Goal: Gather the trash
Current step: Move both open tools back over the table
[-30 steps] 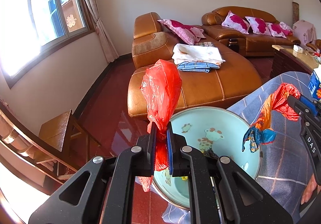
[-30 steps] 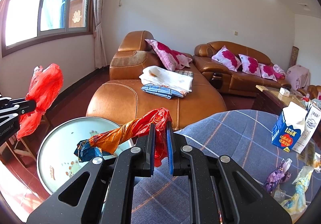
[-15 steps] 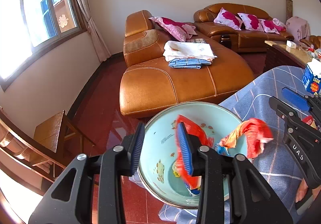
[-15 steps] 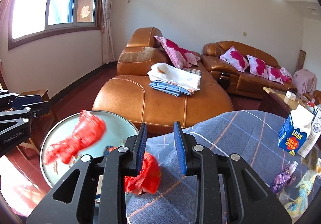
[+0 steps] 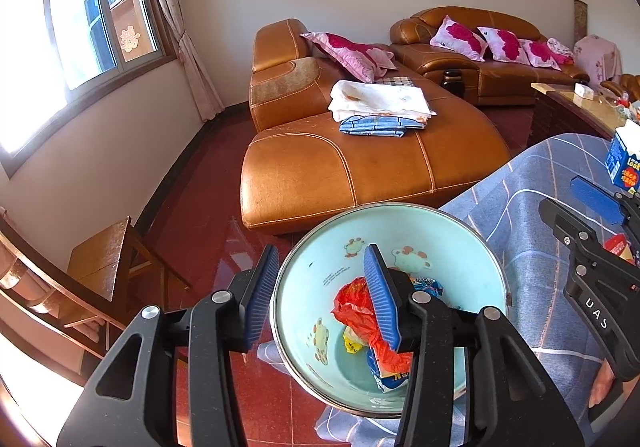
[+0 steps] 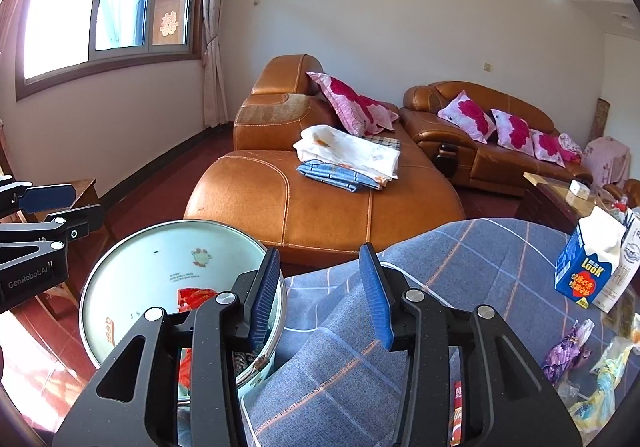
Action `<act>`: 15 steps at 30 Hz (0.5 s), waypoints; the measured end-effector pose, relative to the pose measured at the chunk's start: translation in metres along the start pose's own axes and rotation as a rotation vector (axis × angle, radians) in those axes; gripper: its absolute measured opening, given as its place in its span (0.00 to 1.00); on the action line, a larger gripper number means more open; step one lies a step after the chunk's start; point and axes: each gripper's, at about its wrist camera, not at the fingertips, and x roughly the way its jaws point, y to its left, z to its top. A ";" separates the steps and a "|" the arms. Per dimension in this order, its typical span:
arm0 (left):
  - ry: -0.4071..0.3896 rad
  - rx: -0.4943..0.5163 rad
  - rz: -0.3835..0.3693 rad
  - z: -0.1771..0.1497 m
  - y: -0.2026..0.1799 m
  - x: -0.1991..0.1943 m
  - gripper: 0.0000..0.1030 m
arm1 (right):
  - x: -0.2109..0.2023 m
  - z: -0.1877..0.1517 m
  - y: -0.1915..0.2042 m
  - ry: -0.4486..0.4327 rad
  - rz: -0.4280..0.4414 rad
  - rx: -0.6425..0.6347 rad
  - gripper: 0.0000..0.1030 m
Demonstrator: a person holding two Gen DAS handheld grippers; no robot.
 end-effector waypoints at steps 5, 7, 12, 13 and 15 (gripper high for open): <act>-0.002 -0.004 -0.011 0.001 -0.002 -0.001 0.51 | -0.006 -0.002 -0.004 0.017 -0.042 0.007 0.42; -0.002 0.002 -0.022 0.000 -0.007 -0.002 0.52 | -0.014 -0.003 -0.010 0.026 -0.067 0.018 0.44; 0.004 0.044 -0.080 -0.007 -0.034 -0.006 0.56 | -0.046 -0.012 -0.033 0.042 -0.144 0.056 0.51; 0.004 0.054 -0.094 -0.009 -0.041 -0.008 0.59 | -0.055 -0.015 -0.038 0.043 -0.162 0.063 0.54; 0.005 0.077 -0.126 -0.013 -0.056 -0.011 0.59 | -0.072 -0.024 -0.052 0.049 -0.208 0.077 0.57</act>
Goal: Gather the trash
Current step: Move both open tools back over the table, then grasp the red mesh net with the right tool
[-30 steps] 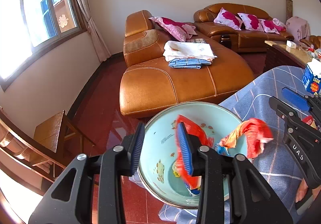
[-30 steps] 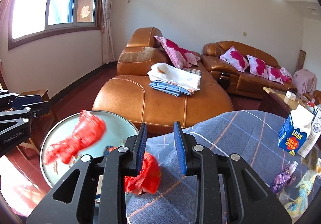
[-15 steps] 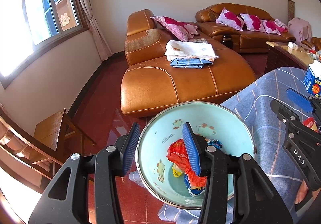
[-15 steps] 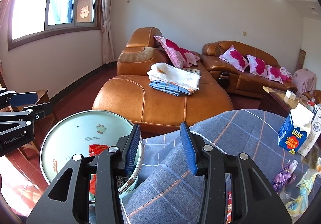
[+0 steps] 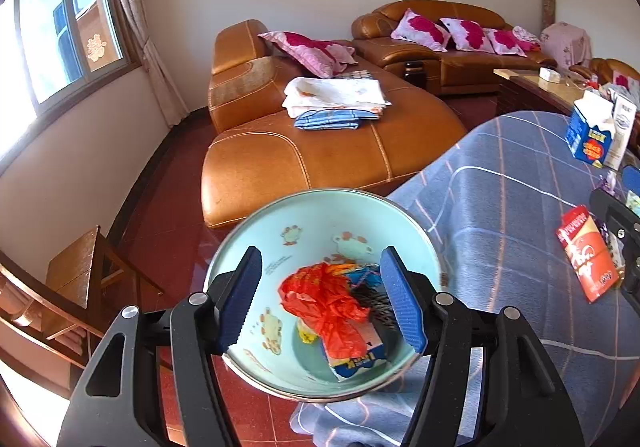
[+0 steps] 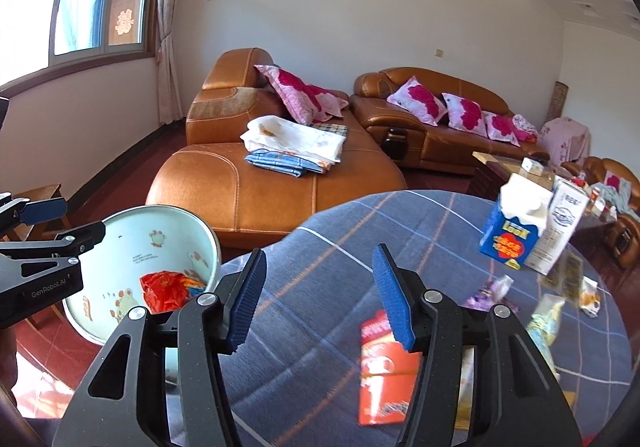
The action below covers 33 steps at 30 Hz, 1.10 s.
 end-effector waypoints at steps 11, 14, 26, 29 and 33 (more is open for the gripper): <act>-0.012 0.102 -0.159 -0.020 -0.066 -0.023 0.68 | -0.072 -0.074 -0.121 0.119 -0.267 0.233 0.59; -0.020 0.115 -0.181 -0.023 -0.076 -0.029 0.74 | -0.091 -0.098 -0.149 0.156 -0.335 0.307 0.59; -0.012 0.158 -0.219 -0.036 -0.096 -0.035 0.77 | -0.093 -0.140 -0.176 0.261 -0.369 0.444 0.63; 0.001 0.152 -0.224 -0.036 -0.096 -0.032 0.77 | -0.082 -0.145 -0.180 0.306 -0.336 0.472 0.54; 0.007 0.153 -0.228 -0.037 -0.098 -0.030 0.77 | -0.079 -0.144 -0.176 0.313 -0.286 0.466 0.32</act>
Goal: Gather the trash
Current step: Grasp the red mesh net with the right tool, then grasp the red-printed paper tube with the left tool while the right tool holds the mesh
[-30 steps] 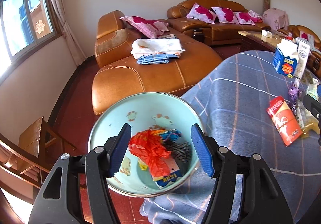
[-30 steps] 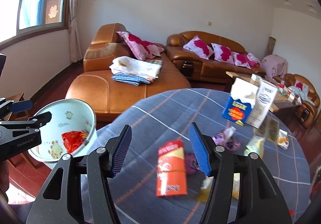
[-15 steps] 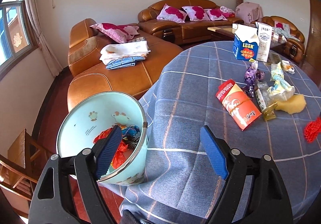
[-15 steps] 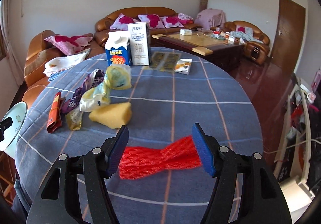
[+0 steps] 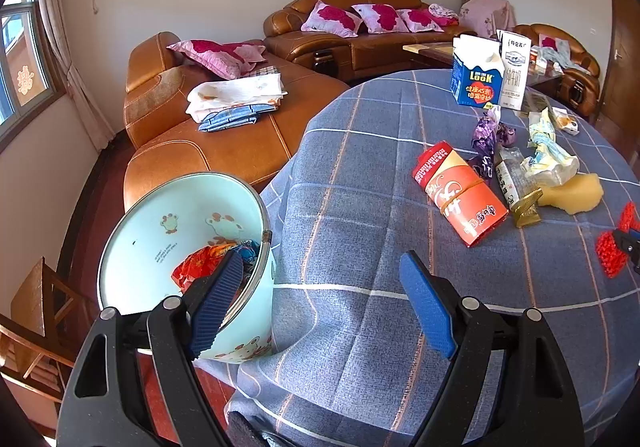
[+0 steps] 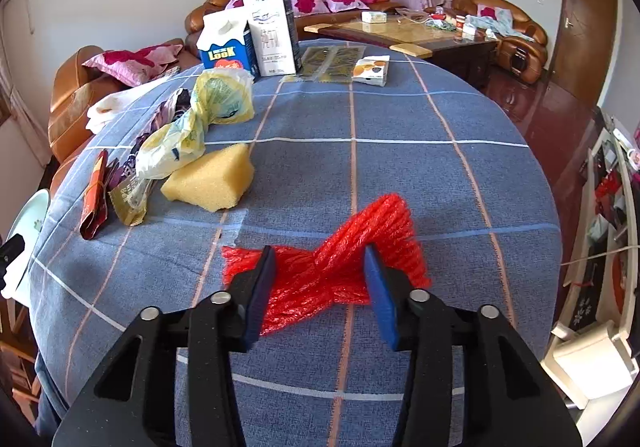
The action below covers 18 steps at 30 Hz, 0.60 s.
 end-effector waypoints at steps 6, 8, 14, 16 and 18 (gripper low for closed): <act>-0.010 0.011 -0.007 0.008 -0.006 -0.003 0.77 | -0.005 -0.003 0.010 -0.035 0.023 -0.046 0.15; -0.018 0.022 -0.013 0.014 -0.011 -0.004 0.77 | -0.007 -0.003 0.010 -0.045 0.038 -0.044 0.13; -0.049 0.072 -0.026 0.034 -0.043 -0.001 0.77 | -0.020 0.007 0.009 -0.110 0.029 -0.055 0.12; -0.054 0.090 -0.035 0.039 -0.057 0.004 0.78 | -0.022 0.012 0.007 -0.132 0.012 -0.061 0.12; -0.040 0.111 -0.039 0.044 -0.072 0.013 0.78 | -0.020 0.017 0.003 -0.142 0.006 -0.049 0.12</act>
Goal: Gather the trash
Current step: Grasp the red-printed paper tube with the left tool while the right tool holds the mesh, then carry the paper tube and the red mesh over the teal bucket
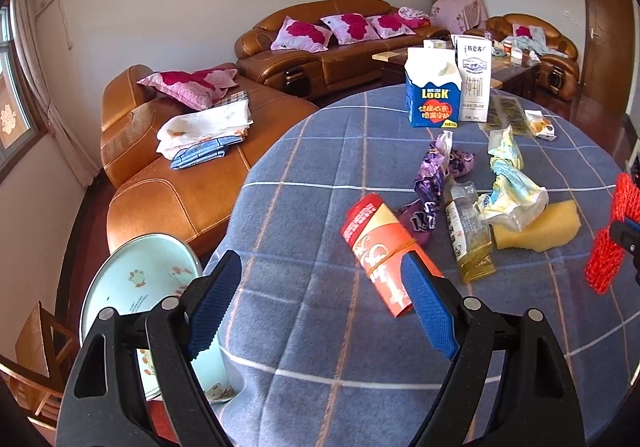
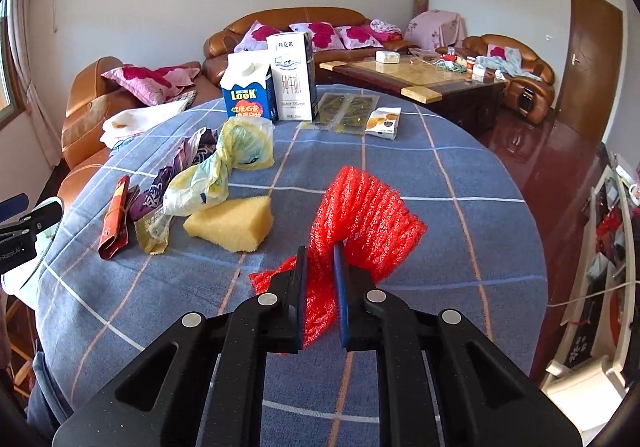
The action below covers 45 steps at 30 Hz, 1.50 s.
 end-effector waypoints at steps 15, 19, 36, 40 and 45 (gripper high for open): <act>0.177 0.010 -0.054 -0.003 -0.029 0.059 0.77 | 0.019 0.015 0.007 -0.018 0.042 -0.005 0.13; 0.185 -0.011 -0.088 -0.007 -0.021 0.060 0.52 | 0.019 0.012 0.008 -0.014 0.047 -0.007 0.13; 0.119 0.005 -0.113 -0.024 0.001 0.025 0.43 | 0.003 0.008 0.019 -0.051 0.079 -0.025 0.13; 0.090 0.005 -0.114 -0.024 0.002 0.015 0.42 | -0.004 0.006 0.017 -0.060 0.082 -0.015 0.13; 0.077 -0.001 -0.126 -0.024 0.005 0.008 0.42 | -0.013 0.005 0.024 -0.076 0.101 -0.022 0.13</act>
